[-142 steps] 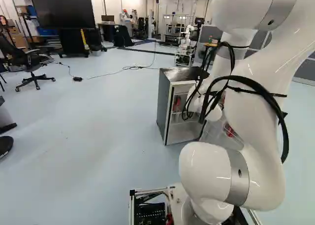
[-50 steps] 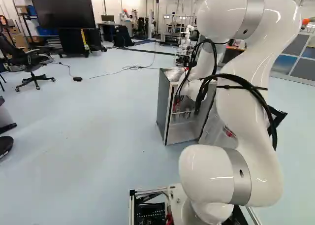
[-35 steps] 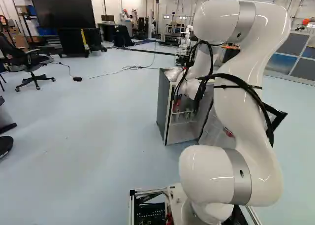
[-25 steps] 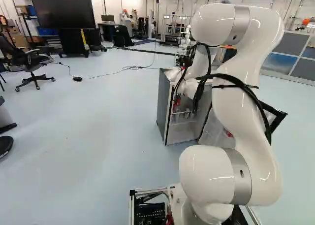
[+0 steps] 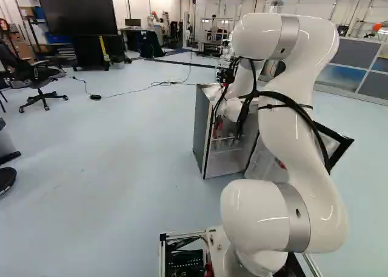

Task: Grab a drink from the fridge

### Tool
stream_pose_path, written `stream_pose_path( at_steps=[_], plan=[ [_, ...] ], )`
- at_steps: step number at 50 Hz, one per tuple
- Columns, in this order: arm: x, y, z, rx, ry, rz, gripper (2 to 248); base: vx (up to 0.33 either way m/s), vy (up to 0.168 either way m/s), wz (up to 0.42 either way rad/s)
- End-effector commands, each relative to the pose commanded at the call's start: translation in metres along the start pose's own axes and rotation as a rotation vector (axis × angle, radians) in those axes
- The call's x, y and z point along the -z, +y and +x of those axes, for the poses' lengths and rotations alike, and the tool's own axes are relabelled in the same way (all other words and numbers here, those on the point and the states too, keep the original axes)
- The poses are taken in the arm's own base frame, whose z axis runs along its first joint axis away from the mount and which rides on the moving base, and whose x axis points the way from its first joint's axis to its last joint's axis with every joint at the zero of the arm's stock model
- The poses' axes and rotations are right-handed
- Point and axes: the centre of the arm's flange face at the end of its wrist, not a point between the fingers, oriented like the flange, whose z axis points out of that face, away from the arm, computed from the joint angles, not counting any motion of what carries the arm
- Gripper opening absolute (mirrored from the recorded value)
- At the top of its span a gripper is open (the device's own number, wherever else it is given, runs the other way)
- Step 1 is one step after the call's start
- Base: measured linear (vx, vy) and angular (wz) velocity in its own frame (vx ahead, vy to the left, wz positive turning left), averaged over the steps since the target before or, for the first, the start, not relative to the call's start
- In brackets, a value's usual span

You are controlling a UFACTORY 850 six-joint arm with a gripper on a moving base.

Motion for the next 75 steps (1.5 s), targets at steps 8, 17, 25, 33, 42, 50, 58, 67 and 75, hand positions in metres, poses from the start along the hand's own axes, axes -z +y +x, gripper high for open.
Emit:
stream_pose_path(
  at_steps=[8,17,25,33,42,50,58,67,75],
  plan=[
    [0.000,0.000,0.000,0.000,0.000,0.000,149,0.000,0.000,0.000],
    [0.000,0.000,0.000,0.000,0.000,0.000,184,0.000,0.000,0.000],
    [0.002,0.000,0.000,0.000,-0.002,-0.001,247,0.000,0.000,0.000],
    [0.014,0.002,0.007,0.000,-0.005,-0.004,247,0.000,0.000,0.000],
    [0.031,0.005,0.020,0.000,-0.004,-0.009,247,0.000,0.000,0.000],
    [0.046,0.011,0.031,0.000,0.001,-0.021,247,0.000,0.000,0.000],
    [0.056,0.021,0.041,0.001,0.009,-0.039,247,0.000,0.000,0.000],
    [0.064,0.035,0.052,0.001,0.023,-0.065,247,0.000,0.000,0.000],
    [0.067,0.047,0.061,0.003,0.037,-0.089,247,0.000,0.000,0.000]
  ],
)
